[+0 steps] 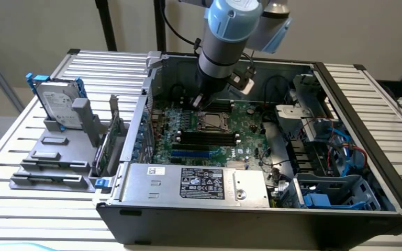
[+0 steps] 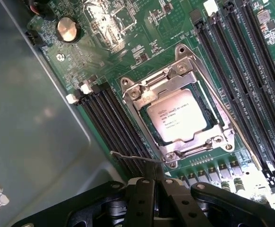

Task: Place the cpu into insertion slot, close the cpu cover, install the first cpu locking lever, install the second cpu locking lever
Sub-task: 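Install the first cpu locking lever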

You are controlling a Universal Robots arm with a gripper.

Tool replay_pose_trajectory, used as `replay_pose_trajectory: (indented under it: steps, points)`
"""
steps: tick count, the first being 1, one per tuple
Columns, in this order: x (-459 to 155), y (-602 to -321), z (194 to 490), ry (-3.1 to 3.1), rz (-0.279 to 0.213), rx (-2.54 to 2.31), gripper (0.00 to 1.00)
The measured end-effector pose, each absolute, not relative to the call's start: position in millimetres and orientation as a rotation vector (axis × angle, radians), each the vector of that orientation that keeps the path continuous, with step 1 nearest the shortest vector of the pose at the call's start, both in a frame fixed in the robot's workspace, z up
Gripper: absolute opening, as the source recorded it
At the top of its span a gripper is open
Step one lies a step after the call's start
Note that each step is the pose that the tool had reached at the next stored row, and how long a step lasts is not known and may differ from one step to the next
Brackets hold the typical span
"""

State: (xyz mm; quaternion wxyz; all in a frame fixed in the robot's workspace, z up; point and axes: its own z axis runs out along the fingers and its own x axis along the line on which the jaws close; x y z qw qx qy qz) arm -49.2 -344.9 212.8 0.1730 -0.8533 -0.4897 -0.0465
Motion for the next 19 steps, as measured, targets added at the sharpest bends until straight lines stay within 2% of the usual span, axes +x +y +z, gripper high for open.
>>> replay_pose_trajectory:
  steps: [19]
  points:
    - [-50.2,-337.0,206.5,-1.395,-0.118,-2.433,0.11]
